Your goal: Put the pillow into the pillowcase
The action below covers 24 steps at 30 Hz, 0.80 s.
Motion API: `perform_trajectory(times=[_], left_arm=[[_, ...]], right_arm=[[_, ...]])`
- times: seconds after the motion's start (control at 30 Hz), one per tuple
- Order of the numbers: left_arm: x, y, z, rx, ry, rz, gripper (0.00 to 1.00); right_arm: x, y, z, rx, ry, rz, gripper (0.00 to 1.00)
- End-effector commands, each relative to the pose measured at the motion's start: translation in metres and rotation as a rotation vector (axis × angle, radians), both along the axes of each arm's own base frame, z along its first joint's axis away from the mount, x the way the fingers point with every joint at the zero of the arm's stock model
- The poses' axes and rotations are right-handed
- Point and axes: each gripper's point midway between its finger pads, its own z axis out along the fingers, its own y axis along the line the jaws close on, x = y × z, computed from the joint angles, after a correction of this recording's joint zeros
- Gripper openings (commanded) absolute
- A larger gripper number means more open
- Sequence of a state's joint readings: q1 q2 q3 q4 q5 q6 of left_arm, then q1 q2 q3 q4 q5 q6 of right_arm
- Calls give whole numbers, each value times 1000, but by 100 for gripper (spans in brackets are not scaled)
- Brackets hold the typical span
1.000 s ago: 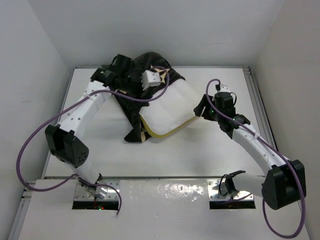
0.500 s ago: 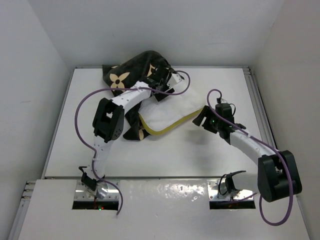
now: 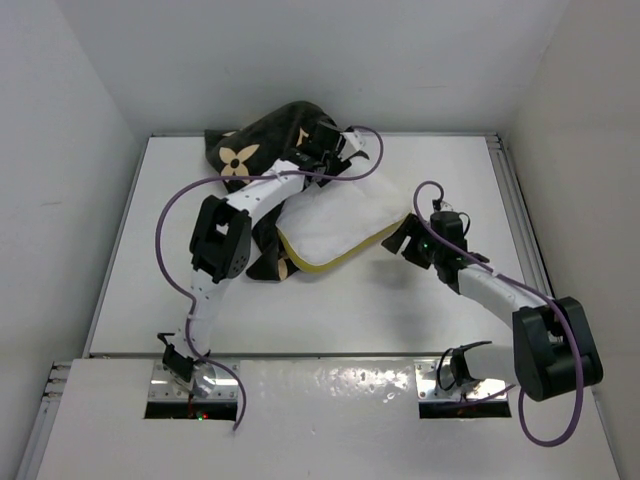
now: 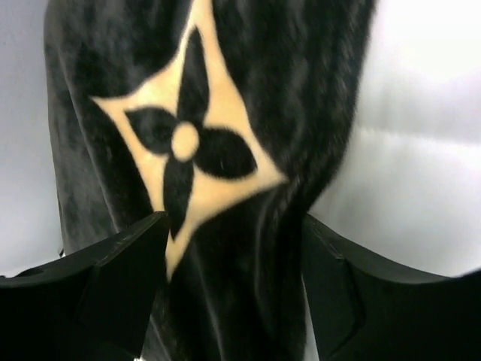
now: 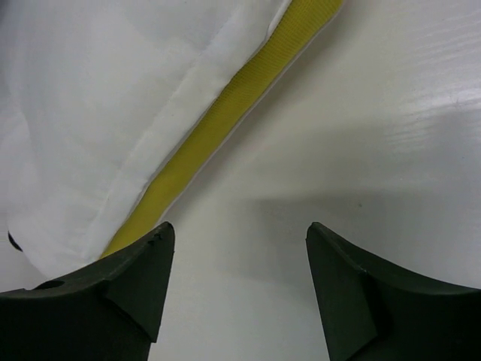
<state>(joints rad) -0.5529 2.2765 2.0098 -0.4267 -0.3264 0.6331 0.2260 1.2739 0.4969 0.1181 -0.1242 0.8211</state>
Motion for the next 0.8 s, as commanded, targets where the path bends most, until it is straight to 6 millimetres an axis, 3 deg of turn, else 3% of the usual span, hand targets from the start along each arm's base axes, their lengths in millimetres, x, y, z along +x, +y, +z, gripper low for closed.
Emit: perform_trajectory(times=[0.0, 0.07, 0.13, 0.2, 0.3, 0.33, 0.4, 0.43, 0.5, 0.53, 0.57, 0.6, 0.63, 0.7, 0.77], left_arm=[[16, 8, -7, 8, -14, 36, 68], [17, 6, -18, 7, -2, 38, 64], [19, 3, -19, -20, -1, 33, 36], [18, -7, -13, -73, 9, 6, 0], [-1, -32, 6, -178, 74, -123, 0], [-12, -41, 25, -213, 74, -161, 0], [-40, -61, 36, -261, 142, -285, 0], [-63, -73, 52, -300, 163, -363, 0], [-100, -84, 70, -310, 208, -471, 0], [-118, -89, 64, -318, 261, -524, 0], [-133, -88, 58, -305, 314, -547, 0], [-147, -91, 59, -322, 354, -590, 0], [-156, -92, 59, -335, 387, -617, 0], [-176, -89, 59, -358, 477, -663, 0], [-204, -95, 64, -387, 566, -743, 0]], right_arm=[[11, 10, 11, 55, -62, 0, 72], [16, 16, 13, 102, -93, -14, 77], [17, 22, 9, 131, -108, -30, 81], [31, 33, 12, 191, -156, -50, 85], [49, 53, 9, 250, -184, -59, 87], [59, 61, 15, 256, -216, -67, 87], [73, 70, 15, 271, -261, -86, 83], [79, 78, 22, 284, -302, -83, 79], [97, 84, 38, 307, -399, -109, 55], [103, 86, 47, 315, -439, -110, 45], [109, 86, 49, 303, -460, -113, 22], [115, 90, 57, 297, -506, -103, 7], [117, 91, 63, 309, -528, -100, 0], [112, 101, 86, 315, -620, -50, 0], [102, 108, 130, 304, -819, 1, 0]])
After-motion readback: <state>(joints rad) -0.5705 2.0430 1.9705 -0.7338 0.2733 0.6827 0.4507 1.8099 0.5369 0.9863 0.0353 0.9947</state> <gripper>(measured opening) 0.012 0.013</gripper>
